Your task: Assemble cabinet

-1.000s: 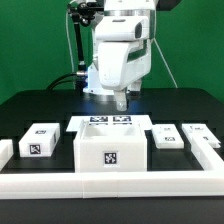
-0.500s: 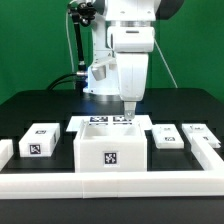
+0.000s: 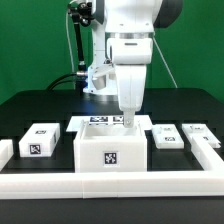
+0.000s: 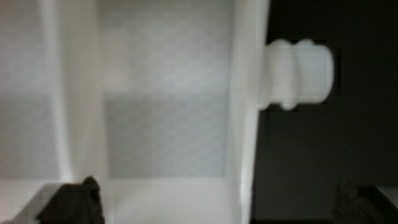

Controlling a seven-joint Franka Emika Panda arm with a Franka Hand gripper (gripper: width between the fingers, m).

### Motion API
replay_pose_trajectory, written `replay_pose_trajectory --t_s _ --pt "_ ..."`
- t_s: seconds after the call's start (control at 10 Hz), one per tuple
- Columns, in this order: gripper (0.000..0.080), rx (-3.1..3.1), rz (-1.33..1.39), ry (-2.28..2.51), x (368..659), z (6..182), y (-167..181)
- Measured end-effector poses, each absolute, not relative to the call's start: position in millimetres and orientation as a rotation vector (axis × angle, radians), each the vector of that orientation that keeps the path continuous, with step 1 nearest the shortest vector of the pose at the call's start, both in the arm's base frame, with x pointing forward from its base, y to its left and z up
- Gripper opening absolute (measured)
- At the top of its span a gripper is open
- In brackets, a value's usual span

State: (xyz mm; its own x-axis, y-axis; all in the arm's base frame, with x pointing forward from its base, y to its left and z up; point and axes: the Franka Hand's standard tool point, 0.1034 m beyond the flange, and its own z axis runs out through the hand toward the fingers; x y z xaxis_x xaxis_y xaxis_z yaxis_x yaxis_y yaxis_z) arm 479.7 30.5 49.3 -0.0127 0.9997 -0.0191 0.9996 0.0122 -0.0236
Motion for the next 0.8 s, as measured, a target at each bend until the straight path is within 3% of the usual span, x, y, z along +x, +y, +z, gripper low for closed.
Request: replay_pose_trajectory --t_s 0.3,0.6,0.8 --pt "0.0650 -2.194 0.071 -2.211 472 30.8 30" --pt "0.0623 -2.215 0.069 -2.189 471 28.4 31" --pt "0.0262 -2.214 0.070 -2.189 471 28.3 31"
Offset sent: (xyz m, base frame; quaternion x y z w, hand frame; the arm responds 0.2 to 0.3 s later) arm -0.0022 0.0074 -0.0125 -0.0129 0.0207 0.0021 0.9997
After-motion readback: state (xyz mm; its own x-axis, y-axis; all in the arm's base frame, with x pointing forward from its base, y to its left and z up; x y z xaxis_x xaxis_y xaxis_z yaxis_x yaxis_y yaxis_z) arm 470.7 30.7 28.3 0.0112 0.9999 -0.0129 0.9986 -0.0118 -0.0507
